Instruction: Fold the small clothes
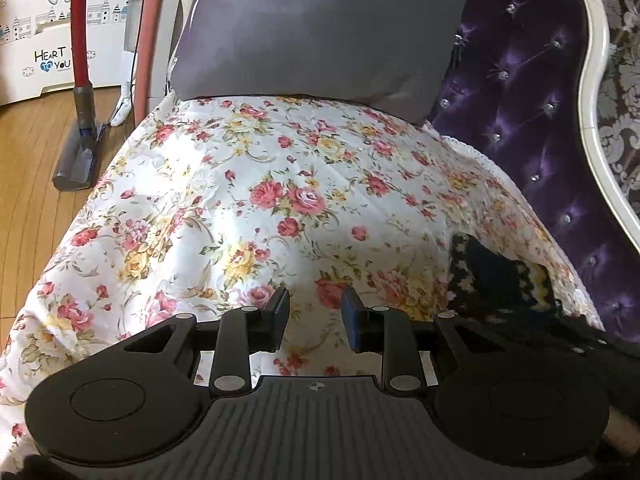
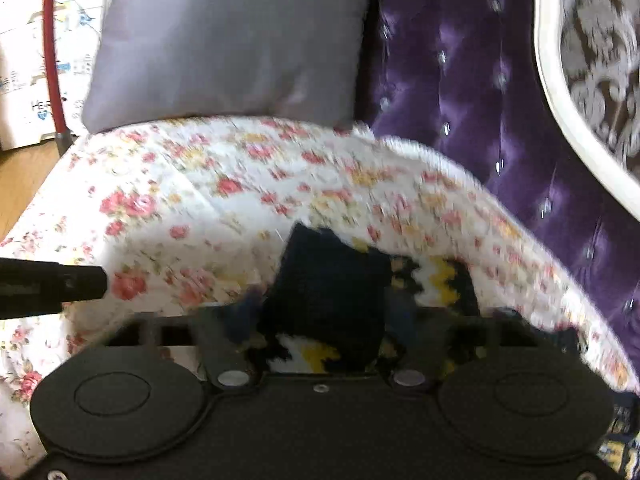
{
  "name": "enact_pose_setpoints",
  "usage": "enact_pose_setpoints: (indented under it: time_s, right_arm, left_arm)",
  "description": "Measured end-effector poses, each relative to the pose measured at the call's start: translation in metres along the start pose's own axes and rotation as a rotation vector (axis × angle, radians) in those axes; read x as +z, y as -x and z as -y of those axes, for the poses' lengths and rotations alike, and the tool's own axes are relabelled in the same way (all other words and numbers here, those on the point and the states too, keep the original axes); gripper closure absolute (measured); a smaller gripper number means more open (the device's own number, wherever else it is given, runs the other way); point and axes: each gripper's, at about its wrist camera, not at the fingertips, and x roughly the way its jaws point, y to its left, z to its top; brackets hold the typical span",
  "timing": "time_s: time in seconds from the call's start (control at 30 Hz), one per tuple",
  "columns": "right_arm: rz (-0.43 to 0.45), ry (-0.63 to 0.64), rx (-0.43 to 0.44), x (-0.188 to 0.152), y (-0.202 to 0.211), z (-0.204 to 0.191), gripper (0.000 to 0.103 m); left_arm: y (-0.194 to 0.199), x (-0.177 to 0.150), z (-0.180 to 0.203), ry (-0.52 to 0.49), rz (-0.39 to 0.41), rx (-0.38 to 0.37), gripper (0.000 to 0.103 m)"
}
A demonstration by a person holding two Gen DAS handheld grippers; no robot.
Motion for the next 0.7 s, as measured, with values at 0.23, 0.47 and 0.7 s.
enact_pose_setpoints:
  time_s: [0.23,0.47,0.7]
  right_arm:
    - [0.073,-0.264,0.074,-0.004,0.049,0.068,0.093]
    - [0.147,-0.399,-0.033,-0.012,0.115,0.163,0.093]
    - [0.172,-0.471,-0.188,-0.041,0.165,0.238,0.093]
  left_arm:
    - [0.0,-0.003,0.007,-0.048,0.001,0.002,0.076]
    - [0.001,-0.015,0.027,-0.165,0.015,0.006,0.076]
    - [0.002,-0.027,0.048,-0.288,0.042,0.008,0.076]
